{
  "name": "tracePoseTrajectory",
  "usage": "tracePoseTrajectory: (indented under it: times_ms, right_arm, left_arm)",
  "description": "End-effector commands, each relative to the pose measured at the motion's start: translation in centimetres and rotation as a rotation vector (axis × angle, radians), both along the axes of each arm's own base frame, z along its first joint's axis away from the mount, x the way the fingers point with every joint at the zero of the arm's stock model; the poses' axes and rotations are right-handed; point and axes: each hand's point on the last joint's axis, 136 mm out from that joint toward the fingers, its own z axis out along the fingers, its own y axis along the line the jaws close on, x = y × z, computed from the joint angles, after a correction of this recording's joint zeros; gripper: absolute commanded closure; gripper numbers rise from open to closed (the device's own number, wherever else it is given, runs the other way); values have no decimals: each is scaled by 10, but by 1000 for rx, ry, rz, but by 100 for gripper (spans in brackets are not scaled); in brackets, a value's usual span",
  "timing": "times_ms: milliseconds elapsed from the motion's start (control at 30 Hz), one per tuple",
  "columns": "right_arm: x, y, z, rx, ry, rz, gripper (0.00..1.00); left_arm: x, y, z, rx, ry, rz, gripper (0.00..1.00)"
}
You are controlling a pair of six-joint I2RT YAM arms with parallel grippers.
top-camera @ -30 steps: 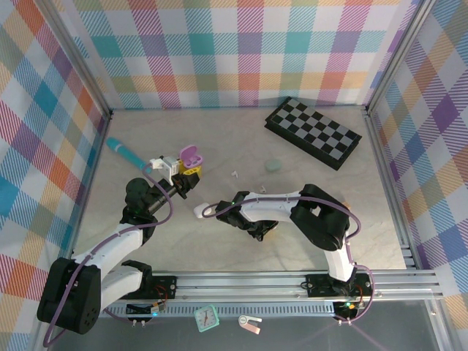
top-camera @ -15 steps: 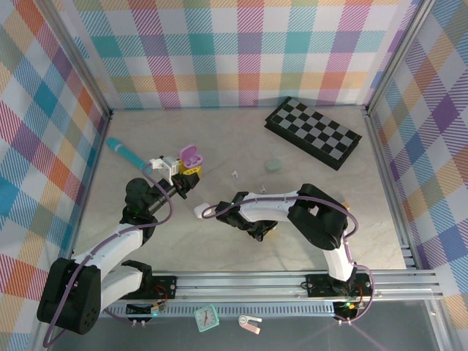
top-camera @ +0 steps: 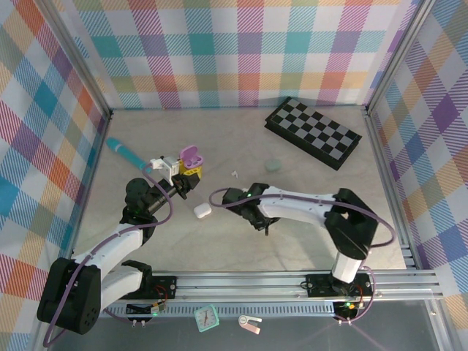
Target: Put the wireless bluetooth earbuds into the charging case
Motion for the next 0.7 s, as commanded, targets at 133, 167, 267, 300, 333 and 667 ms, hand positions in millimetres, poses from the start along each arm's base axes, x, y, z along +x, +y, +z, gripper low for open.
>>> tracePoseTrajectory:
  times_ms: [133, 167, 267, 300, 333, 667]
  right_arm:
    - [6, -33, 7, 247, -1, -313, 81]
    - [8, -36, 7, 293, -4, -351, 81]
    - [13, -45, 10, 396, -30, -423, 82]
    - [14, -48, 11, 412, -37, -442, 82]
    - [16, -51, 13, 434, -47, -455, 82]
    - [15, -53, 30, 707, -10, -550, 83]
  left_arm:
    - [-1, -5, 16, -10, -45, -26, 65]
    - [-2, -7, 16, -5, -46, -31, 65]
    - [-5, -15, 11, 17, -37, -59, 65]
    - [-6, -18, 9, 23, -36, -65, 65]
    - [-8, -23, 7, 30, -34, -77, 65]
    - [-22, -82, -7, 75, -32, -205, 65]
